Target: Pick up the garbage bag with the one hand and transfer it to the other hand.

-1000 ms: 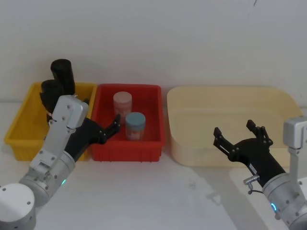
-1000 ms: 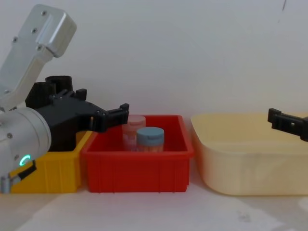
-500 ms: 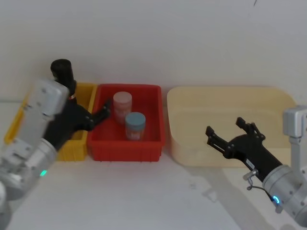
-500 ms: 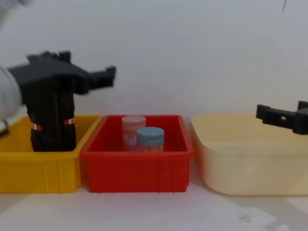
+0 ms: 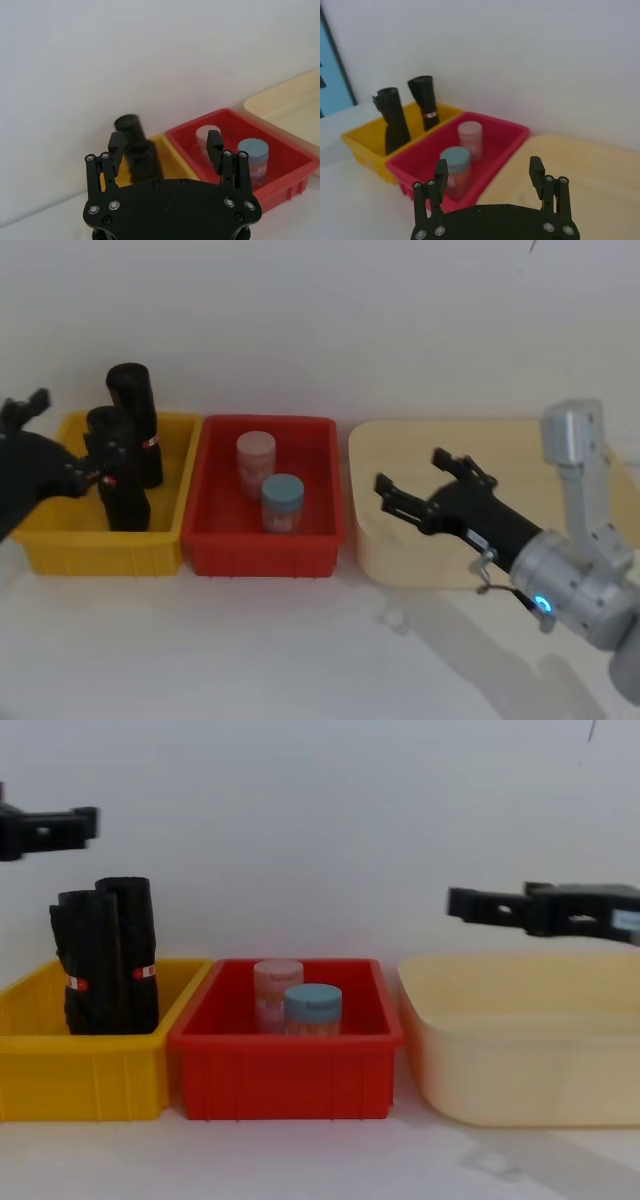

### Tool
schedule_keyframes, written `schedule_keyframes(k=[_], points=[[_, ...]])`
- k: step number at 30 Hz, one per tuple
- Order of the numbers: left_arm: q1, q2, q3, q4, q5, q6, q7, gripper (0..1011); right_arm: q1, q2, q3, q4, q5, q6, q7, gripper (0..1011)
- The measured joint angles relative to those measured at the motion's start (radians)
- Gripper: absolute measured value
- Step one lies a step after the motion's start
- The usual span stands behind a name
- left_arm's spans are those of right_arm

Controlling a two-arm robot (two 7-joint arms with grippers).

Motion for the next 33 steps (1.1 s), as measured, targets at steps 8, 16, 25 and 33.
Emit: schedule_keyframes(k=[8,16,25,33], points=[[0.016,0.019,-0.076,0.023,-0.086,0.048,-0.036,1001,0.096,-0.026,-0.048,0.059,0.006,0.023,0.037,1001],[-0.006,0.026,-0.08,0.073,-0.096,0.053,-0.062,1001,0.156,-0.048,-0.078,0.116,0.012,0.028,0.058,1001],[-0.063,0.008,-0.043,0.161,-0.078,0.019,-0.103,1001,0.211,-0.07,-0.112,0.173,0.015,0.028,0.076,1001],[-0.11,-0.02,-0.019,0.24,-0.072,-0.006,-0.13,1001,0.248,-0.086,-0.143,0.204,0.014,0.032,0.087,1001]])
